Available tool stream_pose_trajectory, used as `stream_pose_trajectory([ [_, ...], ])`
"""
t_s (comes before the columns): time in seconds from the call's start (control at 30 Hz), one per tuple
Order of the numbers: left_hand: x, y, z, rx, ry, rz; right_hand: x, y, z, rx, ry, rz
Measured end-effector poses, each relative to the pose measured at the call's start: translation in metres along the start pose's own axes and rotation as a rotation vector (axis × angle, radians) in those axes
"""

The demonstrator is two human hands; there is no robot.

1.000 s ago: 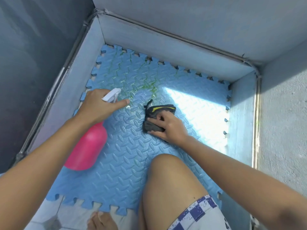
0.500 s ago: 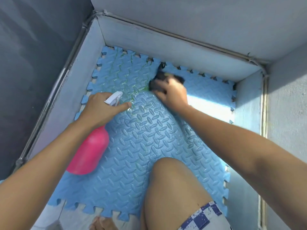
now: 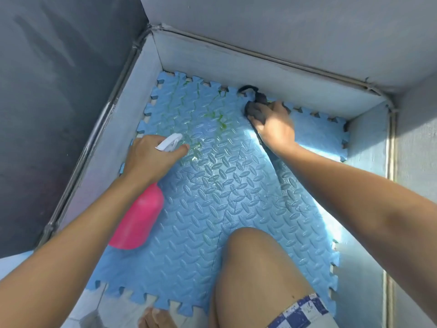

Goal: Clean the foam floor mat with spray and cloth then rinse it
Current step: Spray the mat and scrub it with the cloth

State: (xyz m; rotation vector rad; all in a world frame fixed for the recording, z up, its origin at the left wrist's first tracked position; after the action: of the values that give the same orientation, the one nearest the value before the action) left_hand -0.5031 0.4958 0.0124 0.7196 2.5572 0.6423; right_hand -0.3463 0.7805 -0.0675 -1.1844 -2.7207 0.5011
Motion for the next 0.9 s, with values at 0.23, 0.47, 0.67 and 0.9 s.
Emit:
stream_pose_trajectory([
  [0.23,0.007,-0.010,-0.009,-0.058,0.075,-0.066,0.022,-0.019,0.015,0.036,0.034,0.007],
  [0.47,0.013,-0.015,-0.021,-0.096,0.083,-0.150,0.022,-0.032,0.015,0.009,0.044,-0.022],
  [0.67,0.010,-0.030,-0.022,-0.101,0.120,-0.160,0.041,-0.088,0.045,0.009,0.034,-0.277],
  [0.9,-0.005,-0.035,-0.028,-0.247,-0.021,-0.141,0.077,-0.196,0.074,0.098,-0.098,-0.487],
])
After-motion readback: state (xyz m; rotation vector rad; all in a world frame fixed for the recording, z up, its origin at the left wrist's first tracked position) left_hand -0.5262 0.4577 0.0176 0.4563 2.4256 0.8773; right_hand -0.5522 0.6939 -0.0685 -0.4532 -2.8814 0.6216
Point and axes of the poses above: each hand's wrist, its own x-axis towards the middle knuckle, its own z-axis out of the palm, y = z × x, the point moved 1 cm from there along x, towards the middle knuckle, and after that the axes turned 5 degrees about x, right-handed, at the moved point
